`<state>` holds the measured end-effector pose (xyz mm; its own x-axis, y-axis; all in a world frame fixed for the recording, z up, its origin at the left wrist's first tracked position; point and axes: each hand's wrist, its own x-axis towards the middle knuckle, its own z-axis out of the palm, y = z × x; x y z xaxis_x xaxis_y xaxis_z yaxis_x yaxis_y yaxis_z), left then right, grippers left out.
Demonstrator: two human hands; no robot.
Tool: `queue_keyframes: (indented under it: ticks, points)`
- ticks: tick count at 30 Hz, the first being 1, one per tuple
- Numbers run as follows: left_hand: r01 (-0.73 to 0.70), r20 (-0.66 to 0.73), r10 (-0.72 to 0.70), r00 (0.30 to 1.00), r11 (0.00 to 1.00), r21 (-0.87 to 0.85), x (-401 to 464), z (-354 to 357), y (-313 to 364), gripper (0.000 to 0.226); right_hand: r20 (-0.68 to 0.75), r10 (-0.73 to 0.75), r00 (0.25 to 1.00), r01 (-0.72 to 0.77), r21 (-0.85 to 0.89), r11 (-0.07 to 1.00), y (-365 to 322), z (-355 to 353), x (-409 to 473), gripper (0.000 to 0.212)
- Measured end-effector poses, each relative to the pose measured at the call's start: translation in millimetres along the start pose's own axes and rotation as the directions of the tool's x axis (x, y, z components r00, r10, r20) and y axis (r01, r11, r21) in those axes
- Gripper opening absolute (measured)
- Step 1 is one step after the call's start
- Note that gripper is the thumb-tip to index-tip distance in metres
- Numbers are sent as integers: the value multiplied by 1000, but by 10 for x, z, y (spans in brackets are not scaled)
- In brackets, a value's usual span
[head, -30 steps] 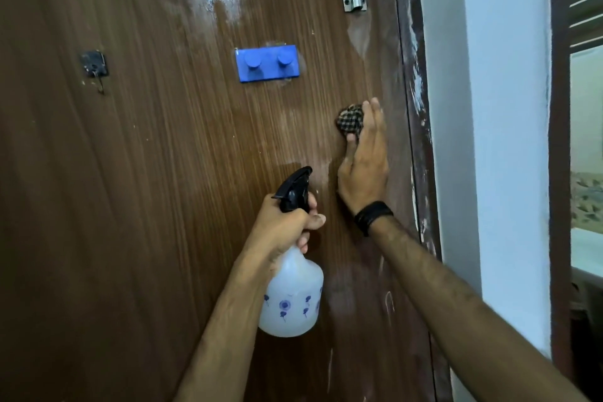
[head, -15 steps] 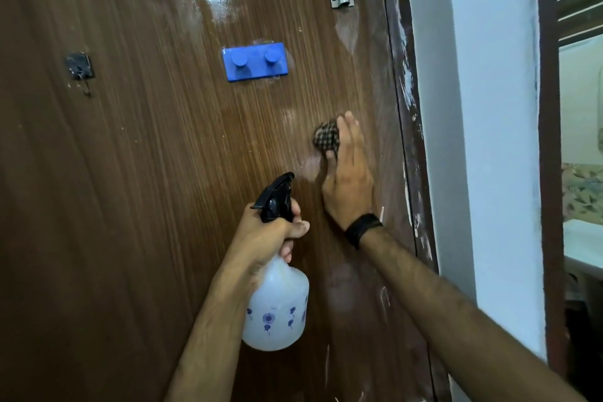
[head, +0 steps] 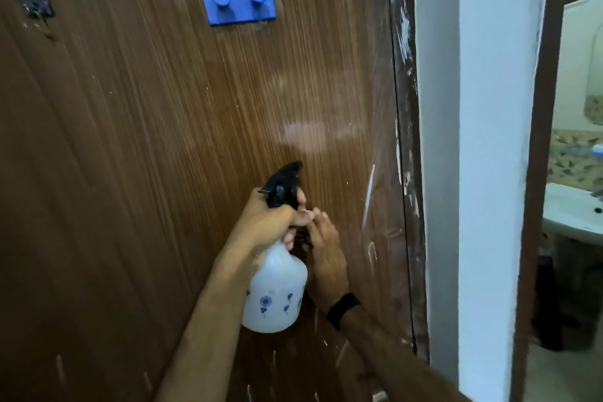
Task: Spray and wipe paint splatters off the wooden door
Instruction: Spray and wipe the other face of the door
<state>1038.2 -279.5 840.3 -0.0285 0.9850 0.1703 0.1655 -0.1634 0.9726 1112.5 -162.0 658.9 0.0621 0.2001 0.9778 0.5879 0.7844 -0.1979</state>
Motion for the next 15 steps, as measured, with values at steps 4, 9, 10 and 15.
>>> queue_keyframes:
  ticks: [4, 9, 10, 15]
  points:
    - [98, 141, -124, 982, 978, 182, 15, 324, -321, 21, -196, 297, 934, -286, 81, 955, 106, -173, -252, 80]
    - [122, 193, -171, 966, 962, 245, 91, 624, -563, 23, -271, 395, 878, -385, 89, 918, 324, -442, -230, 51]
    - [119, 198, -169, 966, 962, 245, 108, 659, -587, 25, -284, 398, 872, -389, 92, 917, 363, -485, -178, 49]
    - [136, 151, -167, 974, 971, 198, 189, 771, -666, 26, -285, 327, 901, -322, 65, 945, 565, -602, -8, 49]
